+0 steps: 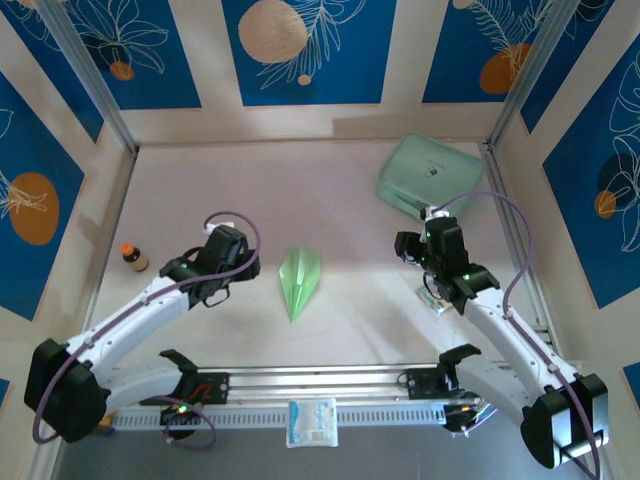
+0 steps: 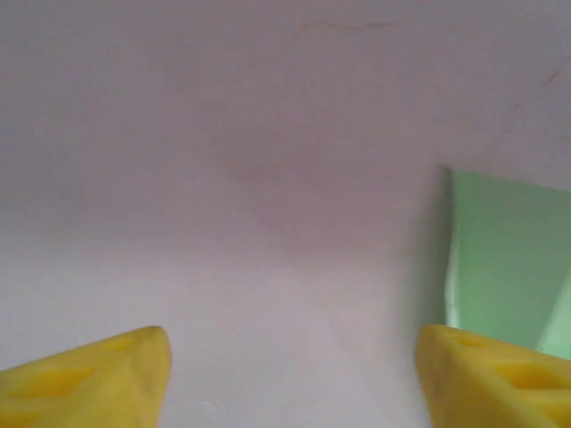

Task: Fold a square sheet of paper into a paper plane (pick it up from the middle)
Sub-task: Reset both arms

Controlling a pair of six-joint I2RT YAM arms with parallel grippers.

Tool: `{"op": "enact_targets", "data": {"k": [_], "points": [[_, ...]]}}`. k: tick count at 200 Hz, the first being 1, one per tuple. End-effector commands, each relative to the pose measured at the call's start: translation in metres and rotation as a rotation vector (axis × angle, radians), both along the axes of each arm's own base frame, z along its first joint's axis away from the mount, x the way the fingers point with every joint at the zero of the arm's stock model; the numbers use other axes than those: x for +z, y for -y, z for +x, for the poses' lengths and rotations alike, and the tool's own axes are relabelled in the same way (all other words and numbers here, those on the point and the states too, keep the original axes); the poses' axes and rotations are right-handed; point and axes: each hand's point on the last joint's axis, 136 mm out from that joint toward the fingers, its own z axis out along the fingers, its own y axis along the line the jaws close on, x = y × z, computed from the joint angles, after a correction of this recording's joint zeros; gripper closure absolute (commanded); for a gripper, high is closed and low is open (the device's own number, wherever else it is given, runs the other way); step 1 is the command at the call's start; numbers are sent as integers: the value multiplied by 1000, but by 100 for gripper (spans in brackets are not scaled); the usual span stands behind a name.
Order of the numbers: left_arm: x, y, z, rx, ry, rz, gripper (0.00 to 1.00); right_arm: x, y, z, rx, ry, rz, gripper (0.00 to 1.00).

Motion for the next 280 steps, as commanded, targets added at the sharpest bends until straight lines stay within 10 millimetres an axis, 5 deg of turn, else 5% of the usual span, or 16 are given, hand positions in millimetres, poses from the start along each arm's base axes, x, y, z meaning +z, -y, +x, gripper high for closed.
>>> {"op": "enact_targets", "data": {"k": [1, 31, 62, 103, 126, 146, 157, 191, 216, 234, 280], "points": [[14, -33, 13, 21, 123, 108, 15, 3, 26, 21, -29, 144, -206, 43], [23, -80, 24, 106, 238, 237, 10, -24, 52, 42, -70, 136, -250, 36], [14, -105, 41, 125, 337, 346, 8, -37, 44, 63, 9, 220, -120, 37], [-3, -101, 66, 44, 412, 385, 4, -43, 27, 87, 136, 296, -125, 36], [-10, -110, 74, 118, 462, 399, 3, -65, 31, 86, 139, 327, -102, 36], [-8, -104, 86, 86, 541, 377, 1, -63, 32, 85, 131, 324, -104, 33], [-8, -98, 94, 42, 563, 359, 1, -65, 39, 93, 80, 322, -113, 0], [-14, -84, 113, -61, 603, 323, 1, -68, 56, 98, 3, 267, -83, 1], [-32, -91, 117, -55, 651, 281, 1, -67, 56, 98, 3, 271, -84, 1], [-38, -116, 120, 58, 565, 247, 0, -67, 56, 98, 3, 270, -84, 1], [-39, -109, 124, 19, 565, 250, 0, -68, 56, 98, 4, 268, -84, 1]]}}
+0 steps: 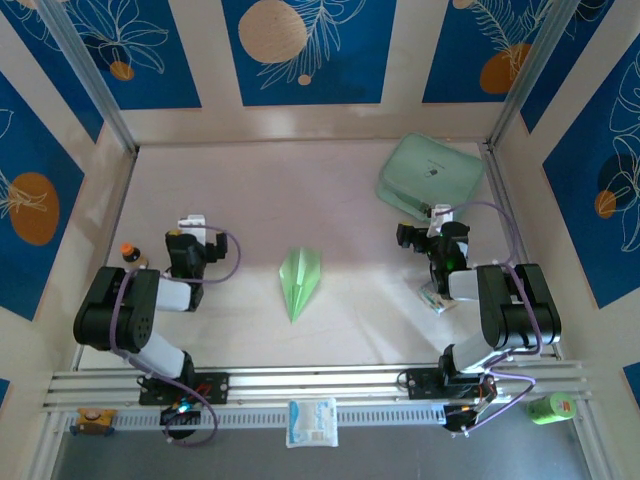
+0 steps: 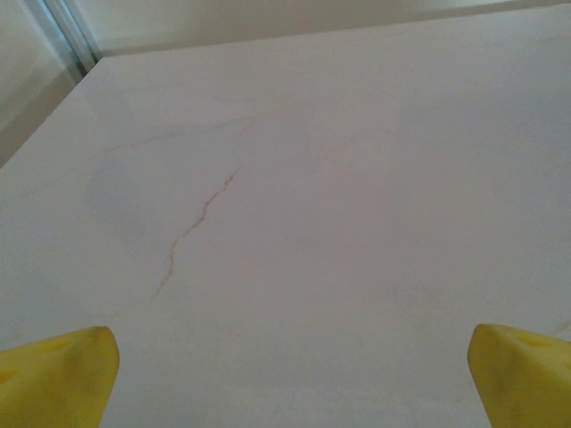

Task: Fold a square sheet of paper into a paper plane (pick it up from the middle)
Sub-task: Reset both arms

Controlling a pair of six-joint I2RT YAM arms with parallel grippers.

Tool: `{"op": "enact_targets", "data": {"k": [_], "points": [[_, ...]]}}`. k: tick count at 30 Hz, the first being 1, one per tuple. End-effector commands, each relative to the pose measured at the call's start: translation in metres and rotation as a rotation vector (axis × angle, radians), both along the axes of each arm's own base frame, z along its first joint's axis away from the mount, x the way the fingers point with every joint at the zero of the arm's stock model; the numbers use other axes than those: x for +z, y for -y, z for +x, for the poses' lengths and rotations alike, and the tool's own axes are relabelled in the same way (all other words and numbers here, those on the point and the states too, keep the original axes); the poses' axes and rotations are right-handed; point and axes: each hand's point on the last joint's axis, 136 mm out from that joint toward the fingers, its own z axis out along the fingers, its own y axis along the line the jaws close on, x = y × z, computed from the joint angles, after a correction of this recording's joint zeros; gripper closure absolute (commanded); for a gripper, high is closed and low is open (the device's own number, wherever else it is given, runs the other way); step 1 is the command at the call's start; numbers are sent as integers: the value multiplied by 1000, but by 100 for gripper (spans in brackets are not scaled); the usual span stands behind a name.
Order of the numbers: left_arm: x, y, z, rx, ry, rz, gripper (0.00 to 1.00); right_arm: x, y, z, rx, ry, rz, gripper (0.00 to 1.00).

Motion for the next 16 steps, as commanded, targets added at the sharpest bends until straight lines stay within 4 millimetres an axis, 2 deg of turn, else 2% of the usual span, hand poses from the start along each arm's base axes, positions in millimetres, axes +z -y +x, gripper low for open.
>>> {"op": "enact_targets", "data": {"k": [1, 16], "points": [[13, 4, 7, -22, 52, -31, 0, 12, 2, 6, -15, 38, 3, 1], [13, 7, 7, -36, 48, -32, 0, 12, 2, 6, -16, 41, -2, 1]]}}
